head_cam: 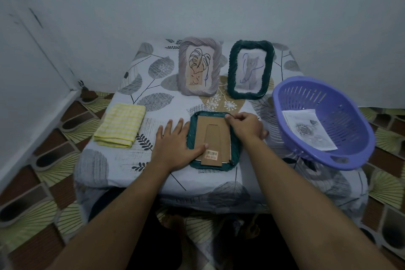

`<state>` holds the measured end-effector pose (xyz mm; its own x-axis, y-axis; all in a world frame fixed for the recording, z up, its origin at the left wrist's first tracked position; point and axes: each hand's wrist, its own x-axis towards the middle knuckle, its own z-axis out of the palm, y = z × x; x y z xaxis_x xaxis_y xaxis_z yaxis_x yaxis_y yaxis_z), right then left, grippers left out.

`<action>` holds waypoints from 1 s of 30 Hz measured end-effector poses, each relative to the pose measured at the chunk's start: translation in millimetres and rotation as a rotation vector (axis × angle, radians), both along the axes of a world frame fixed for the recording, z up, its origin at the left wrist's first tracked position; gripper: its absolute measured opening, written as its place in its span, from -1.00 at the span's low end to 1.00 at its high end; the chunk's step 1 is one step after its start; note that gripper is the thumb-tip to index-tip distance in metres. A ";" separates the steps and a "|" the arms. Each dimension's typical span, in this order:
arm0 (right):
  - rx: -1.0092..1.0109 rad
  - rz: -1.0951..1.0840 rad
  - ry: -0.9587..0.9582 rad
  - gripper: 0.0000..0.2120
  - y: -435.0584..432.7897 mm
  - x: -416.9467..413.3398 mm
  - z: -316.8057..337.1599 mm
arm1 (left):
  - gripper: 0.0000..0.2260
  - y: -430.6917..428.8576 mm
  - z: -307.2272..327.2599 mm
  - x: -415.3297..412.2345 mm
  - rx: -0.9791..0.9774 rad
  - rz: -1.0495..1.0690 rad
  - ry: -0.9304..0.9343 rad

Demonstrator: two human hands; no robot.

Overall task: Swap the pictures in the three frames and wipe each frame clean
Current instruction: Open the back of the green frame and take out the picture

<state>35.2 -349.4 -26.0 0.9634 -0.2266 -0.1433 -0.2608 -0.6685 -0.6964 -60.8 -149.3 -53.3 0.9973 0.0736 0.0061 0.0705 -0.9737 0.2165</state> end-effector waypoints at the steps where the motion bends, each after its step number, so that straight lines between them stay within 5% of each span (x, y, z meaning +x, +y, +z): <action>1: -0.014 -0.002 -0.009 -0.69 0.5 0.3 -0.8 | -0.01 0.3 0.1 0.2 0.001 -0.002 0.001; 15: -0.106 0.019 -0.033 -0.74 -1.9 -4.2 0.1 | -0.01 0.3 0.4 0.6 -0.002 -0.007 0.009; 24: -0.230 0.412 0.022 -0.36 -0.9 -47.5 9.9 | -0.02 -0.9 2.6 -1.0 -0.017 0.001 0.009; 30: -0.336 0.615 -0.010 -0.50 -7.2 -84.8 -8.0 | -0.01 -1.6 4.5 -2.0 -0.035 0.006 0.009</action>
